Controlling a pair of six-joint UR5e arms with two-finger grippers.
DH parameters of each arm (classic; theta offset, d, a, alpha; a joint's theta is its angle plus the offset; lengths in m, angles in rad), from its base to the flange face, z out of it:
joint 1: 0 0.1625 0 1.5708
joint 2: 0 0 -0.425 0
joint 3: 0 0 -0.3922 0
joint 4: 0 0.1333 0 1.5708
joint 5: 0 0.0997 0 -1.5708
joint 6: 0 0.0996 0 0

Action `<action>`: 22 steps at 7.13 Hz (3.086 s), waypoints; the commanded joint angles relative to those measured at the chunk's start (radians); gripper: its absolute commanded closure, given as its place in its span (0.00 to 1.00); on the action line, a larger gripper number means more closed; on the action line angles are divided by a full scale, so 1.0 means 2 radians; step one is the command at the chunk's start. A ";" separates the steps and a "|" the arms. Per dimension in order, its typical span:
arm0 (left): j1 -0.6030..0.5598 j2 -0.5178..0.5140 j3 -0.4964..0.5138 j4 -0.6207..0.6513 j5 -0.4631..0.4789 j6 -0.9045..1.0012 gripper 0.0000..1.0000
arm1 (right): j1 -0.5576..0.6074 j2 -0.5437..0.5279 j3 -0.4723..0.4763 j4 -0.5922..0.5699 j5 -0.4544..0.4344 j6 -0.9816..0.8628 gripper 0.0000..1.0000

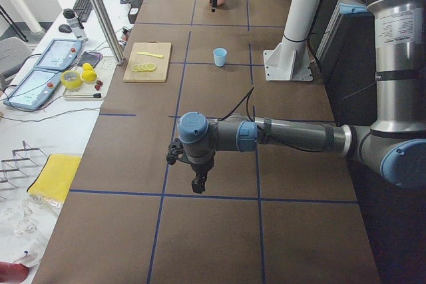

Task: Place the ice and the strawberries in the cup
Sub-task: 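Move the right gripper back to the pink bowl, then lower the right gripper into the bowl and grasp ice cubes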

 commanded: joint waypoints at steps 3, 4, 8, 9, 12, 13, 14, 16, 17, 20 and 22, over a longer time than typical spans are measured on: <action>0.000 -0.001 -0.001 0.000 -0.001 0.000 0.00 | 0.170 -0.208 -0.013 0.132 0.112 -0.217 0.01; 0.001 -0.001 -0.001 0.000 -0.001 0.000 0.00 | 0.182 -0.247 -0.035 0.192 0.118 -0.245 0.01; 0.001 -0.001 -0.003 0.000 -0.001 0.000 0.00 | 0.187 -0.275 -0.147 0.346 0.116 -0.246 0.01; 0.001 -0.001 -0.004 0.000 -0.001 0.000 0.00 | 0.187 -0.275 -0.155 0.350 0.114 -0.245 0.02; 0.001 -0.001 -0.006 0.000 -0.001 0.000 0.00 | 0.186 -0.270 -0.170 0.351 0.099 -0.244 0.03; 0.001 -0.001 -0.007 0.000 -0.001 0.000 0.00 | 0.186 -0.269 -0.171 0.351 0.098 -0.244 0.03; 0.001 0.000 -0.007 0.000 -0.001 0.000 0.00 | 0.186 -0.268 -0.171 0.351 0.098 -0.242 0.05; 0.001 -0.001 -0.007 0.000 -0.001 0.000 0.00 | 0.186 -0.263 -0.170 0.350 0.098 -0.231 0.05; 0.001 0.000 -0.007 0.000 -0.001 0.000 0.00 | 0.186 -0.264 -0.171 0.351 0.098 -0.231 0.05; 0.001 0.000 -0.007 0.000 -0.001 0.000 0.00 | 0.185 -0.263 -0.178 0.352 0.099 -0.231 0.05; 0.001 0.000 -0.008 0.000 -0.001 0.000 0.00 | 0.184 -0.263 -0.178 0.352 0.101 -0.230 0.06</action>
